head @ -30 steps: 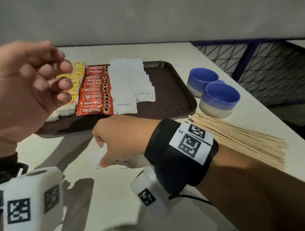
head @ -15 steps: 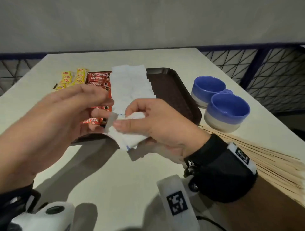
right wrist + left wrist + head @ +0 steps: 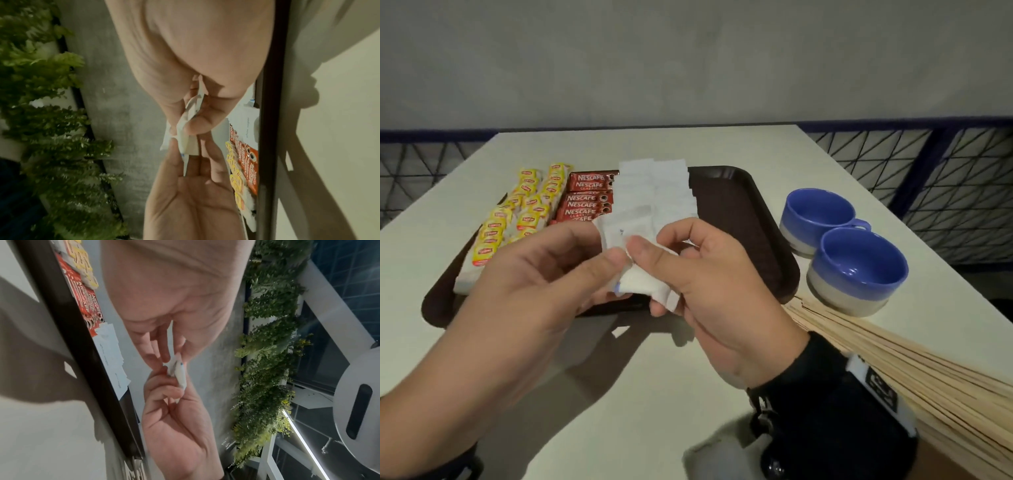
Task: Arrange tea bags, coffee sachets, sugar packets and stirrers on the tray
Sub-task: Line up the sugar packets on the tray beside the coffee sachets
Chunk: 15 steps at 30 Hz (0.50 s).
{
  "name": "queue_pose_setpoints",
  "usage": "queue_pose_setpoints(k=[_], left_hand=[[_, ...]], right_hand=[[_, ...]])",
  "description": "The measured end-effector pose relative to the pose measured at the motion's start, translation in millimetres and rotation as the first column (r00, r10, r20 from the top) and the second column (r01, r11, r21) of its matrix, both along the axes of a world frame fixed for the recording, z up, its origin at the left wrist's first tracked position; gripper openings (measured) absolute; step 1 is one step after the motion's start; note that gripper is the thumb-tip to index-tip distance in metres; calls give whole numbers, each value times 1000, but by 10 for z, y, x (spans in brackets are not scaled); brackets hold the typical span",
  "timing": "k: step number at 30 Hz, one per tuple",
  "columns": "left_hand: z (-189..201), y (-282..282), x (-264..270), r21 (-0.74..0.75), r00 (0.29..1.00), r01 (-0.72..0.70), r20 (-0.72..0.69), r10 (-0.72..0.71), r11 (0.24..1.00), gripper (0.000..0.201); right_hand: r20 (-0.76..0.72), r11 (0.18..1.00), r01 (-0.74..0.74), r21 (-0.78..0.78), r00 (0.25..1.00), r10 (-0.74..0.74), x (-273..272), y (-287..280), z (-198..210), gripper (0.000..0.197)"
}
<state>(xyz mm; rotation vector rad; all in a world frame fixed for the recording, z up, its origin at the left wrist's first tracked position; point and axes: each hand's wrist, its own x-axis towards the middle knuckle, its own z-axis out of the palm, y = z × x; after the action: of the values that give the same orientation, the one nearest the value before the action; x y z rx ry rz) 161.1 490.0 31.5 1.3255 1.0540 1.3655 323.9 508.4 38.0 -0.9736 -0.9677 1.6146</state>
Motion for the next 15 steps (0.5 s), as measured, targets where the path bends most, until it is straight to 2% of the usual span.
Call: queue_pose_setpoints(k=[5, 12, 15], left_hand=[[111, 27, -44, -35, 994, -43, 101, 46, 998, 23], [190, 70, -138, -150, 995, -57, 68, 68, 987, 9], [197, 75, -165, -197, 994, -59, 76, 75, 979, 17]], right_hand=[[-146, 997, -55, -57, 988, 46, 38, 33, -12, 24], [-268, 992, -115, -52, 958, 97, 121, 48, 101, 35], [-302, 994, -102, -32, 949, 88, 140, 58, 152, 40]])
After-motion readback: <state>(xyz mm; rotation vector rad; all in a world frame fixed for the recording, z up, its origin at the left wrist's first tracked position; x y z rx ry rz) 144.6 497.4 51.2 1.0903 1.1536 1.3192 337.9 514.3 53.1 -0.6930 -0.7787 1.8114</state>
